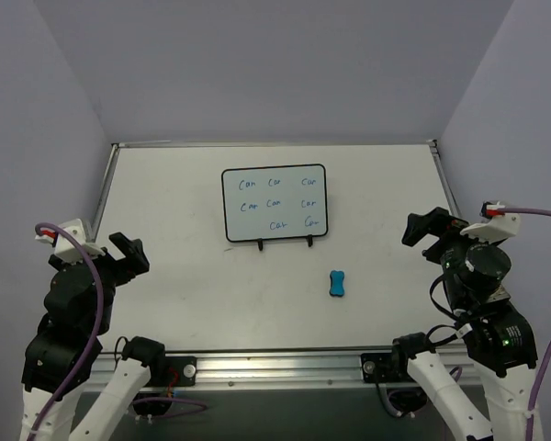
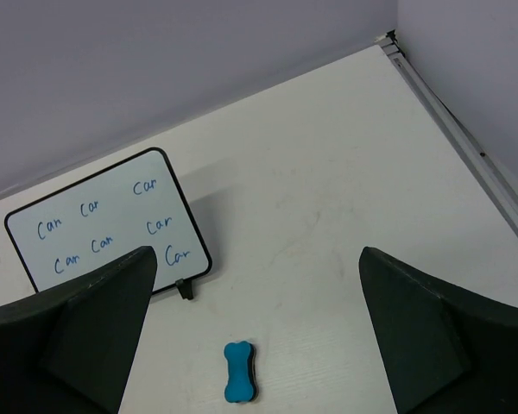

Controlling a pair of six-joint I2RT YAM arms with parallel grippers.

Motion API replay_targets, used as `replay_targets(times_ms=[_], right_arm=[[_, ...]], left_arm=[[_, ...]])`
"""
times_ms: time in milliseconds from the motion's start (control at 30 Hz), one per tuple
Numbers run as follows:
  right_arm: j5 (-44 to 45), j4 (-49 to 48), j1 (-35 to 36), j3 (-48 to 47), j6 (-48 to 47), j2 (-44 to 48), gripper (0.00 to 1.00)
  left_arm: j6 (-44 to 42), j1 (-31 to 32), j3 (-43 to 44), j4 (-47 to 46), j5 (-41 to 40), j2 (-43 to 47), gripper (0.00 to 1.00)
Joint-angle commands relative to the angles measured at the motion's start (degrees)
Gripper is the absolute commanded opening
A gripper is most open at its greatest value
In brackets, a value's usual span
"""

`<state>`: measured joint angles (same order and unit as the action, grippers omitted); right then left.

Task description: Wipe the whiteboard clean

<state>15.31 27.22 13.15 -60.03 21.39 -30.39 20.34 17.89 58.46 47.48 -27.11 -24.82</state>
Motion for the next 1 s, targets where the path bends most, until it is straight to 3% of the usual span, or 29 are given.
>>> replay_targets(times_ms=[0, 200, 367, 500, 600, 633, 733, 900, 967], right_arm=[[-1.25, -2.00, -0.23, -0.97, -0.99, -1.16, 1.00], [-1.42, -1.38, -0.23, -1.76, -0.47, -1.16, 1.00], [-3.17, -3.66, -0.23, 0.52, 1.72, -0.81, 1.00], [-6.43, -4.98, -0.23, 1.40, 2.87, -1.34, 1.00], [-3.90, -6.83, -0.31, 3.69, 4.71, -0.90, 1.00], [-2.41, -7.96, -0.31, 4.13, 5.15, -0.37, 1.00], [-5.80, -9.99, -0.23, 4.92, 2.96, -0.19, 1.00], [-11.34, -10.08, -0.14, 5.45, 3.66, -1.34, 1.00], [-14.67, -10.26, -0.23, 6.50, 3.75, -1.07, 1.00]], left_arm=[[-0.83, -0.66, -0.01, -3.36, 1.54, -0.14, 0.94], [-0.56, -0.75, -0.27, -3.71, 1.71, -0.23, 0.94], [0.31, -1.28, -0.19, -6.17, 5.48, -6.89, 0.94], [-0.47, -1.28, 2.88, -12.23, 23.36, -17.87, 0.94], [-2.67, -1.54, 12.35, -12.86, 31.57, -33.06, 0.94], [-2.76, -2.24, 14.82, -13.03, 37.69, -40.15, 0.94], [1.71, -9.34, 19.67, -21.18, 53.77, -49.15, 0.94], [6.20, -20.58, 21.60, -40.49, 64.44, -60.50, 0.94], [3.77, -21.66, 24.23, -41.59, 68.14, -66.39, 0.94]])
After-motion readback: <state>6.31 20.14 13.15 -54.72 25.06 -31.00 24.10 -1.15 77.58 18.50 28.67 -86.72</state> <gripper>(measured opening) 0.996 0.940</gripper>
